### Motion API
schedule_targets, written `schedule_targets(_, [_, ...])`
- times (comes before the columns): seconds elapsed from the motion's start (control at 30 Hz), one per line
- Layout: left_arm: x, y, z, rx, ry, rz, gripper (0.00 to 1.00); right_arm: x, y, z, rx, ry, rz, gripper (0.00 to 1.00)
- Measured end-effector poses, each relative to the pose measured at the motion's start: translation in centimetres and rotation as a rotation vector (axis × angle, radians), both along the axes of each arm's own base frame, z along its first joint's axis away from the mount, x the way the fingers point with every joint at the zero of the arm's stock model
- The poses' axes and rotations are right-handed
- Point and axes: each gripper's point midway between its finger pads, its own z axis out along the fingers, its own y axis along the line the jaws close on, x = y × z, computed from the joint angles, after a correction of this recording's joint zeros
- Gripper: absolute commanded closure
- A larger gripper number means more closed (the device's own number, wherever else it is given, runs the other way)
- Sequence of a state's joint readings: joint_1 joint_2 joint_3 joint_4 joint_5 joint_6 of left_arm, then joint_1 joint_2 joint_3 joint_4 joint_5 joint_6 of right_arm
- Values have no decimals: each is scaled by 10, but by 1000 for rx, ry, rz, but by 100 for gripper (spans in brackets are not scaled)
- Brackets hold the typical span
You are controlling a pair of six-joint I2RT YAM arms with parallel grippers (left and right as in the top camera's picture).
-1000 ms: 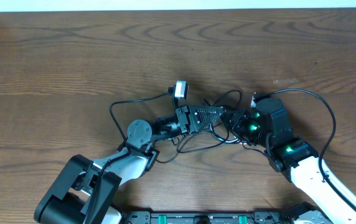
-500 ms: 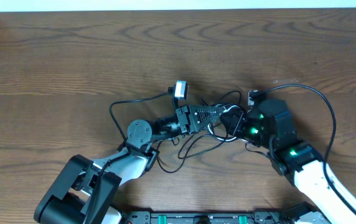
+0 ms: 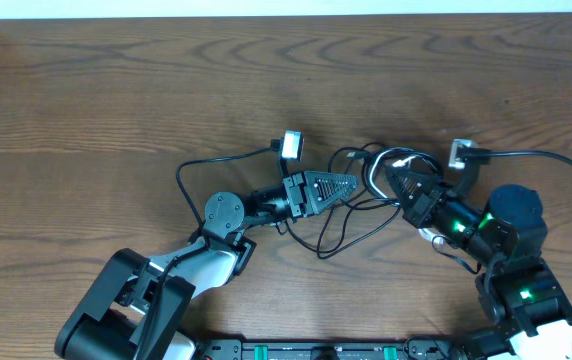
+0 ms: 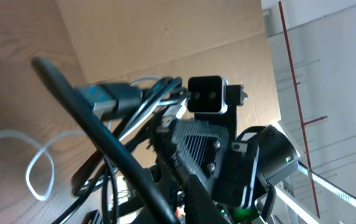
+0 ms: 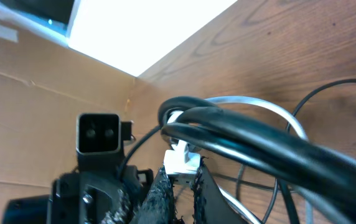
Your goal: Untangle cables
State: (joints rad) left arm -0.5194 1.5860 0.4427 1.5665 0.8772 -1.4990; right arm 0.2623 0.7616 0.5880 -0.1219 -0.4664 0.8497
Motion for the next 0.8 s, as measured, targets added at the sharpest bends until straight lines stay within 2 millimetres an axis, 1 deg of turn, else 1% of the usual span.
schedule_targets(0.07, [-2,-1,0,5,-9,-10,92,0,0,3,20,-1,1,99])
schedule_targets(0.2, [-5,-2,-5,27,-23,-26,93,-3,6,14,61,-24,49,99])
schedule_targets(0.27, [-3,-4,-16,64,-5,-28,92,-6,9,17,65,-39,80,99])
schedule_targets(0.33, [-1,-6,-35,127,35,-28,92,-11,13,19,57,-59,124,99])
schedule_targets(0.37, [0,-7,-48,169,65,-30,93,-13,16,19,51,-70,147,99])
schedule_targets(0.4, [0,-7,-56,195,78,-29,93,-15,17,20,46,-77,162,99])
schedule_targets(0.43, [1,-7,-69,239,106,-31,93,-17,19,20,41,-89,183,99])
schedule_targets(0.5, [-1,-6,-87,295,135,-35,92,-21,22,22,37,-105,215,99])
schedule_targets(0.53, [-2,-6,-93,318,137,-37,92,-22,22,23,36,-112,225,97])
schedule_targets(0.6, [-3,-5,-98,340,118,-39,92,-23,22,26,38,-130,238,94])
schedule_targets(0.7, [-2,-5,-97,345,73,-36,91,-24,23,30,40,-153,253,98])
schedule_targets(0.73, [-2,-5,-97,345,61,-35,83,-25,23,29,38,-151,259,99])
schedule_targets(0.8, [-2,-5,-96,347,39,-30,51,-28,24,20,20,-121,272,99])
